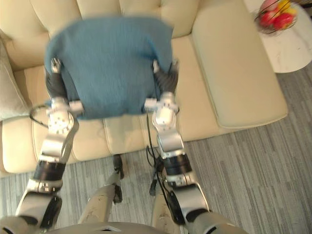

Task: Pick up cushions and gather them together orderly.

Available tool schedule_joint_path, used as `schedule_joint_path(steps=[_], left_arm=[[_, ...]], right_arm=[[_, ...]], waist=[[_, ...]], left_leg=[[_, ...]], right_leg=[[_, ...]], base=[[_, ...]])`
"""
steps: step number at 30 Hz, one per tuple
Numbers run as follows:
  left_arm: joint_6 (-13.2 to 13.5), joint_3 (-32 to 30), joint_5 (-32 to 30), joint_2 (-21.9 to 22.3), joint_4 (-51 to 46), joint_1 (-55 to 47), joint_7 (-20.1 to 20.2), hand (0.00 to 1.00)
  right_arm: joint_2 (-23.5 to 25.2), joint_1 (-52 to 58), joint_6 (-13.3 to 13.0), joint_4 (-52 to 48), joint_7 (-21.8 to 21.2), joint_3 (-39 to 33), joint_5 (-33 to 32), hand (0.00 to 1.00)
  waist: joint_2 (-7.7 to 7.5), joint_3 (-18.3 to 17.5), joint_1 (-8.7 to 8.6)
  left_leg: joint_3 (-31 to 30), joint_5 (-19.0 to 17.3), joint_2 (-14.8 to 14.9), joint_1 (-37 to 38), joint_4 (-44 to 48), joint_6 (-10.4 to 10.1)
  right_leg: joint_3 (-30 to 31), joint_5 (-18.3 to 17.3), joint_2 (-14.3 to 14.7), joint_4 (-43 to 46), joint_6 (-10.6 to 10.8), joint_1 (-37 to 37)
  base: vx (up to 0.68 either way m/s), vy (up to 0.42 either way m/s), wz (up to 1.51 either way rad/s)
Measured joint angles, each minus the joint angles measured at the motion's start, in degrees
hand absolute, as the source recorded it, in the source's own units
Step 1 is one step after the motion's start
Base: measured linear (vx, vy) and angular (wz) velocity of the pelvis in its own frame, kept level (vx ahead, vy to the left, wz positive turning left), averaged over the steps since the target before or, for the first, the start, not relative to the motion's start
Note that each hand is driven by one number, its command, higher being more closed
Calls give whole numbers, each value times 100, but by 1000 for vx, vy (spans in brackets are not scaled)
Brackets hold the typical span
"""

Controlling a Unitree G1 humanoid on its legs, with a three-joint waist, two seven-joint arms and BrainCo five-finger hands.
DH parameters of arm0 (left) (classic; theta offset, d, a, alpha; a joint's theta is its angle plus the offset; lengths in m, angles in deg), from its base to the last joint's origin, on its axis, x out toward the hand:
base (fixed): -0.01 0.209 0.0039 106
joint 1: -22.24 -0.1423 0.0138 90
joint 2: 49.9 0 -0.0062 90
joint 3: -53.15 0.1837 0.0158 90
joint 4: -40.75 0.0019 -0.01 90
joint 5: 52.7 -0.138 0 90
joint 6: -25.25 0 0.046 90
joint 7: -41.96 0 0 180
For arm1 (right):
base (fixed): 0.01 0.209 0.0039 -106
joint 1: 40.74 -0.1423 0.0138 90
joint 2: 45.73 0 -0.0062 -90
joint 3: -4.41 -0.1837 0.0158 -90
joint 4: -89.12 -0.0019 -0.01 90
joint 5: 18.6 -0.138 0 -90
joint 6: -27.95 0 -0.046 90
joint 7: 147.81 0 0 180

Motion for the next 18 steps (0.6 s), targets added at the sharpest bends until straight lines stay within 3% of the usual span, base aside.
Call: schedule_joint_path(steps=[4,7,8,13,14,17,18], left_arm=[[167,-19,-89,-335,461,1921,-402,100],[183,-7,-235,-511,1201,3226,-462,100],[182,-6,-254,-538,1505,3724,-500,0],[167,-140,-334,-576,2136,4837,-635,0],[81,-240,-318,-569,2333,5275,-737,0],[25,-361,-163,-571,2395,5549,-784,0],[20,-449,-85,-574,2430,5581,-780,0]], right_arm=[[133,-1561,-2,27,776,-476,355,100],[135,-2512,-13,449,1239,-855,477,100],[125,-2925,-13,733,1416,-1047,479,0],[52,-3980,-2,1374,1899,-1422,380,0],[-130,-4470,5,1655,2082,-1423,71,0],[-411,-4905,2,1924,2109,-1392,-432,0],[-529,-5063,2,2117,2018,-1377,-575,0]], waist=[[16,239,45],[40,281,25],[50,398,19],[55,451,25],[72,685,24],[72,685,50],[79,691,68]], left_leg=[[-33,246,0,-538,0,14],[-54,405,22,-962,1,-16],[-53,457,29,-1040,1,-40],[-46,757,42,-1597,-1,-355],[-57,926,63,-1728,-3,-448],[-146,1097,125,-2103,-5,-576],[-141,1134,151,-2227,-5,-533]], right_leg=[[-19,-97,-58,374,-76,-678],[-93,-99,-78,489,-85,-1099],[-126,-113,-88,530,-105,-1174],[-212,-134,-132,636,-172,-1700],[-326,-168,-145,673,-232,-1771],[-491,-218,-129,728,-322,-2071],[-554,-235,-113,744,-351,-2175]], base=[[-16,-41,10],[9,-13,13],[37,-7,12],[41,-8,17],[41,-9,25],[35,-22,25],[38,-35,19]])
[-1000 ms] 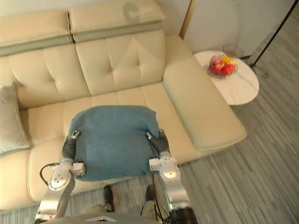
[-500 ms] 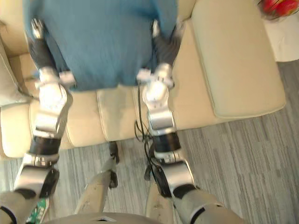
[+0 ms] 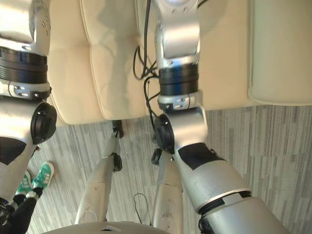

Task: Pick up cushions and gather them together orderly.

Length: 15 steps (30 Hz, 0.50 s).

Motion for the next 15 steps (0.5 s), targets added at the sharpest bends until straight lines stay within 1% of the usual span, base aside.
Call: schedule_joint_path(steps=[2,3,4,6,7,9,12,13,15], left_arm=[[-16,-52,86,-6,221,95,16,0],[-53,-171,102,-21,456,159,115,0],[-60,-213,102,-45,535,160,131,0],[-124,-341,143,-67,736,112,250,0],[-130,-350,148,-73,757,90,281,0],[-188,-402,146,-99,770,38,359,0],[-235,-428,140,-117,812,-227,504,0],[-245,-472,141,-131,813,-407,521,0],[-245,-482,143,-151,813,-570,549,0]], right_arm=[[-171,-176,4,275,-166,34,-163,0],[-348,-352,5,623,-397,150,-315,0],[-430,-409,8,752,-464,246,-347,0],[-693,-443,33,1060,-762,531,-505,0],[-746,-442,72,1130,-841,641,-552,0],[-854,-427,124,1183,-1046,794,-602,0],[-997,-362,192,1378,-1275,966,-604,0],[-1059,-304,193,1378,-1391,972,-614,0],[-1131,-258,191,1360,-1436,978,-743,0]], waist=[[1,1,58],[2,10,77],[4,32,76],[3,149,75],[8,228,81],[8,422,68],[2,427,38],[-2,539,7],[-1,585,-25]], left_leg=[[-8,16,56,-169,0,18],[-6,80,82,-362,1,93],[-5,93,92,-416,2,108],[-8,96,119,-600,3,110],[-6,96,120,-662,3,111],[3,96,117,-755,4,111],[20,97,118,-1000,5,112],[29,97,119,-1033,5,112],[36,97,122,-1062,5,112]], right_leg=[[-60,-8,48,4,-32,-135],[-114,-14,71,6,-51,-288],[-145,-18,76,2,-58,-324],[-224,-42,93,5,-94,-463],[-234,-44,93,8,-96,-523],[-232,-43,89,11,-96,-611],[-224,-43,79,78,-96,-891],[-222,-49,71,116,-104,-940],[-217,-59,70,148,-119,-987]], base=[[30,-23,7],[45,-3,9],[54,8,10],[83,27,9],[83,26,7],[90,25,2],[88,27,-1],[78,22,0],[50,6,0]])
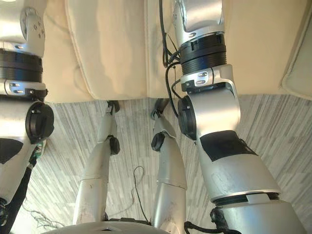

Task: Pick up cushions and gather them together orderly.

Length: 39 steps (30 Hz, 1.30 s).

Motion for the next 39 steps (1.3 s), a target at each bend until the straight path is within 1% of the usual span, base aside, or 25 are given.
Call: schedule_joint_path(steps=[2,5,8,11,13,15,16,19,21,22,23,24,25,27,28,29,30,31,33,34,35,36,37,38,39], left_arm=[[1,-7,9,-36,-4,-223,82,0],[31,-12,121,-133,-105,-443,128,0],[103,-11,232,-158,-464,-843,194,0],[203,-30,436,-231,-648,-1144,202,0],[228,-73,610,-328,-713,-1315,223,0],[228,-216,635,-443,-722,-1461,236,0],[228,-331,663,-573,-790,-1653,240,0],[234,-458,812,-716,-930,-1894,243,0],[269,-514,854,-896,-1063,-2093,354,0],[279,-561,854,-905,-1122,-2122,365,0],[324,-653,851,-923,-1173,-2149,374,0],[346,-680,851,-997,-1173,-2194,382,0],[352,-689,848,-1105,-1172,-2270,428,0],[354,-781,835,-1209,-1173,-2479,465,0],[355,-909,834,-1210,-1174,-2617,485,0],[355,-953,834,-1219,-1179,-2687,493,0],[356,-1126,833,-1260,-1228,-2976,556,0],[356,-1261,833,-1274,-1317,-3247,575,0],[357,-1376,834,-1256,-1431,-3713,581,0],[357,-1439,836,-1213,-1579,-3931,591,0],[384,-1570,835,-1077,-1864,-4309,618,0],[472,-1668,849,-853,-2190,-4838,682,0],[504,-1688,850,-751,-2339,-5067,700,0],[589,-1691,855,-593,-2587,-5498,736,0],[691,-1690,859,-403,-2847,-6051,828,0]], right_arm=[[-100,170,-19,-59,-117,-24,-103,0],[-105,367,-20,-162,-183,-57,-198,0],[-261,816,-26,-567,-215,-97,-243,0],[-406,1029,-10,-657,-227,-174,-267,0],[-481,1239,-9,-964,-233,-291,-298,0],[-511,1320,-10,-1130,-242,-365,-303,0],[-579,1446,-14,-1370,-274,-381,-303,0],[-690,1688,-28,-1583,-359,-399,-302,0],[-759,2003,-75,-1796,-408,-629,-298,0],[-794,2069,-80,-1865,-417,-667,-297,0],[-876,2171,-108,-1936,-432,-741,-291,0],[-967,2249,-110,-1955,-432,-769,-291,0],[-1034,2343,-110,-2051,-445,-814,-291,0],[-1093,2442,-146,-2134,-483,-882,-285,0],[-1106,2495,-146,-2168,-506,-920,-285,0],[-1113,2561,-145,-2255,-541,-956,-285,0],[-1148,2855,-214,-2585,-596,-967,-272,0],[-1165,3107,-248,-2784,-603,-974,-223,0],[-1170,3502,-259,-2896,-606,-984,-207,0],[-1169,3706,-256,-3013,-613,-983,-205,0],[-1168,4081,-256,-3232,-660,-988,-178,0],[-1158,4671,-257,-3570,-722,-986,-117,0],[-1147,4964,-263,-3732,-738,-985,-54,0],[-1112,5449,-273,-3997,-810,-984,51,0],[-1008,6012,-321,-4268,-871,-985,53,0]], waist=[[-2,2,-22],[-2,2,-80],[-2,2,-126],[-2,2,-162],[-3,2,-176],[-4,2,-203],[-19,11,-214],[-41,21,-231],[-42,22,-251],[-42,22,-253],[-41,22,-255],[-42,22,-261],[-41,22,-284],[-41,22,-298],[-41,22,-292],[-41,22,-281],[-42,21,-280],[-44,23,-292],[-44,23,-292],[-44,23,-297],[-46,21,-309],[-48,19,-306],[-53,11,-306],[-61,7,-309],[-84,-40,-328]], left_leg=[[12,0,6,-18,0,0],[46,1,15,-11,0,1],[108,1,16,-1,0,1],[124,1,14,10,0,1],[136,1,15,30,0,1],[148,1,14,58,0,2],[184,1,12,118,0,1],[275,1,18,230,-1,1],[276,-9,24,350,-2,-9],[280,-41,25,364,-2,-46],[292,-175,32,402,-3,-180],[310,-417,39,449,-4,-219],[399,-498,44,481,-4,-97],[488,-485,47,571,-4,-44],[524,-443,48,627,-4,60],[553,-454,49,660,-5,82],[592,-459,38,755,-4,130],[601,-409,25,858,-4,214],[592,-366,23,1102,-3,267],[578,-365,27,1210,-3,268],[551,-365,32,1406,-3,268],[458,-368,35,1714,-4,268],[410,-382,30,1848,-5,278],[385,-492,27,2111,-5,314],[343,-680,10,2357,-4,436]], right_leg=[[15,-18,-5,60,-25,-55],[34,-24,-5,102,-35,-85],[44,-17,-15,141,-45,-97],[48,7,-20,148,-73,-97],[64,33,-20,161,-82,-97],[95,54,-20,174,-84,-96],[149,74,-19,187,-85,-80],[192,97,-10,190,-89,1],[197,107,-9,132,-95,121],[199,116,-9,117,-99,135],[205,149,-6,96,-93,163],[223,177,5,104,-80,190],[245,224,11,96,-50,216],[296,269,17,59,-24,283],[321,267,27,67,-21,325],[340,243,23,79,3,343],[376,177,3,168,19,386],[393,107,-15,249,17,451],[384,20,-22,324,11,672],[369,-15,-21,335,7,782],[337,-72,-22,354,2,992],[298,-160,-24,363,17,1324],[285,-208,-30,375,18,1467],[272,-305,-38,391,37,1706],[254,-450,-62,474,54,1923]], base=[[64,-11,-2],[30,-26,-3],[12,-41,-1],[-5,-47,-2],[-15,-69,-4],[-20,-66,-7],[-27,-82,-9],[-25,-71,-8],[-41,-105,-4],[-37,-93,-6],[-23,-64,-11],[-29,-87,-14],[-18,-62,-12],[-9,-60,-12],[-6,-66,-13],[-6,-77,-7],[-7,-94,2],[-7,-135,5],[-4,-125,4],[-9,-132,6],[-12,-218,11],[-8,-226,13],[2,-235,11],[12,-182,6],[15,-167,7]])
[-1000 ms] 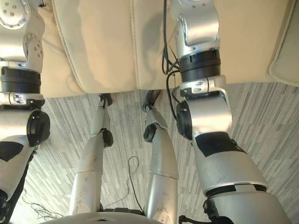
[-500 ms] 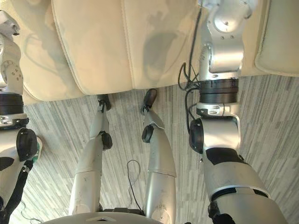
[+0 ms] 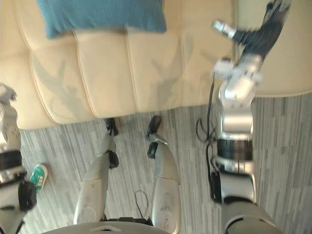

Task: Pick up cushions and gather them together orderly.

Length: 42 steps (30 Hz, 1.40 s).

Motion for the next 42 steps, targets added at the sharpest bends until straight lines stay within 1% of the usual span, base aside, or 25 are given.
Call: schedule_joint_path(steps=[1,2,5,6,7,8,9,10,11,12,14,16,20,24,27,30,33,34,36,37,38,39,40,41,42], left_arm=[[37,3,4,109,-122,-277,37,0],[109,58,8,396,-217,-840,125,0],[106,254,40,952,-68,-1782,477,0],[86,358,32,1142,101,-2189,653,0],[59,418,-13,1337,345,-2646,855,0],[38,418,-33,1401,439,-2763,927,0],[-22,434,-130,1649,839,-3132,1138,0],[-41,446,-139,1724,983,-3247,1198,0],[-70,507,-216,1814,1412,-3416,1313,0],[-90,515,-312,1850,1631,-3443,1374,0],[-193,566,-559,1944,2520,-3455,1441,0],[-269,602,-903,2070,3205,-3443,1532,0],[-308,573,-1056,2131,4153,-3438,1574,0],[-476,335,-1131,2140,4902,-3422,1591,0],[-531,248,-1206,2115,5098,-3421,1577,0],[-533,231,-1199,2116,5140,-3420,1466,0],[-536,146,-1173,2122,5176,-3356,1320,0],[-537,143,-1168,2105,5175,-3322,1302,0],[-554,132,-1140,2129,5119,-3230,1242,0],[-554,84,-1136,2237,5070,-3149,1199,0],[-555,63,-1134,2238,5061,-3087,1184,0],[-570,-41,-1131,2235,5052,-3079,1144,0],[-629,-107,-1130,2220,5052,-3116,1103,0],[-641,-135,-1123,2200,5029,-3140,1099,0],[-642,-137,-1125,2131,5020,-3176,1099,0]], right_arm=[[83,303,-29,-110,-51,-4,2,0],[308,987,-47,-211,-203,-8,66,0],[900,2079,-42,-219,-638,25,178,0],[1207,2513,-43,-198,-859,46,231,0],[1542,2961,-44,42,-1090,104,361,0],[1641,3084,-47,141,-1160,122,414,0],[1941,3473,-51,531,-1366,176,547,0],[2037,3597,-53,701,-1428,200,652,0],[2184,3789,-49,1181,-1571,245,887,0],[2225,3809,-43,1420,-1618,250,1036,0],[2353,3926,-9,2474,-1741,248,1498,0],[2406,3801,21,3543,-1846,221,1687,0],[2548,3751,115,4800,-1847,-112,1736,0],[2542,3682,239,5559,-1834,-618,1484,0],[2547,3699,286,5838,-1801,-815,1307,0],[2564,3629,335,5843,-1790,-897,1110,0],[2597,3530,356,5799,-1765,-893,1031,0],[2622,3536,356,5797,-1738,-893,1002,0],[2681,3510,359,5796,-1713,-898,985,0],[2719,3495,362,5809,-1714,-898,953,0],[2793,3528,352,5792,-1716,-922,829,0],[2822,3532,352,5832,-1706,-947,779,0],[2839,3553,363,6049,-1706,-947,775,0],[2869,3606,369,6084,-1706,-948,774,0],[2947,3613,367,6103,-1704,-950,777,0]], waist=[[-17,-77,-22],[-41,-183,-43],[-120,-280,-29],[-147,-405,-25],[-198,-703,-6],[-210,-783,6],[-217,-1082,54],[-221,-1186,66],[-233,-1334,100],[-230,-1396,109],[-229,-1644,105],[-228,-1732,105],[-203,-1915,111],[-179,-2001,96],[-184,-2031,99],[-205,-2011,118],[-268,-1918,201],[-345,-1886,213],[-237,-1912,253],[-119,-1834,281],[-112,-1797,275],[-191,-1799,271],[-296,-1851,294],[-381,-1896,307],[-505,-1969,336]], left_leg=[[-22,-15,-11,60,0,-9],[-65,-111,-30,283,0,13],[-91,-238,-86,902,1,51],[-93,-303,-99,1184,1,46],[-94,-363,-85,1436,1,52],[-88,-395,-79,1534,1,45],[-68,-533,-41,1881,1,28],[-61,-588,-26,1996,2,3],[-36,-687,3,2272,1,-37],[-35,-718,15,2361,1,-45],[64,-830,93,2635,2,-95],[159,-935,123,2931,2,-119],[338,-1104,114,3336,1,-146],[428,-1234,45,3666,-1,-137],[500,-1307,-26,3805,-2,-164],[620,-1344,-105,3884,-3,-125],[771,-1409,-193,3886,0,-25],[767,-1419,-234,3835,6,3],[779,-1434,-122,3536,198,286],[762,-1421,69,3339,377,369],[660,-1432,132,3274,498,380],[578,-1438,134,3210,577,385],[477,-1429,123,3139,687,390],[425,-1407,116,3102,744,372],[379,-1270,89,3044,785,289]], right_leg=[[-24,-70,-25,21,46,67],[-90,-194,-63,38,41,323],[-151,-373,-140,83,156,975],[-189,-428,-150,44,200,1287],[-245,-456,-118,-79,232,1600],[-246,-459,-102,-127,237,1715],[-245,-452,-5,-391,286,2127],[-225,-449,40,-484,310,2279],[-181,-407,123,-711,359,2601],[-167,-360,164,-825,353,2731],[-78,-139,340,-1317,370,3155],[80,124,516,-1888,413,3607],[380,426,639,-2460,461,4092],[593,615,664,-2807,519,4454],[740,729,633,-2918,542,4569],[983,850,589,-2935,584,4536],[1292,895,528,-2651,632,4254],[1326,879,501,-2606,701,4156],[1228,677,444,-2615,916,4068],[911,365,424,-1584,623,3768],[783,76,339,-681,556,3627],[714,-181,173,137,657,3616],[705,-390,-51,786,833,3859],[718,-440,-136,922,864,4071],[836,-427,-188,767,910,4372]], base=[[37,-129,17],[62,-105,22],[102,-93,19],[155,-52,8],[161,-48,3],[192,-49,-12],[143,-29,-16],[180,-18,-30],[128,6,-25],[175,32,-31],[146,43,-30],[119,48,-39],[69,40,-40],[22,40,-28],[-30,57,-21],[-52,40,-36],[-111,54,-48],[-142,52,-41],[-121,18,-8],[-62,-23,15],[-47,-55,26],[-20,-102,46],[-39,-123,42],[-54,-150,46],[-69,-226,20]])
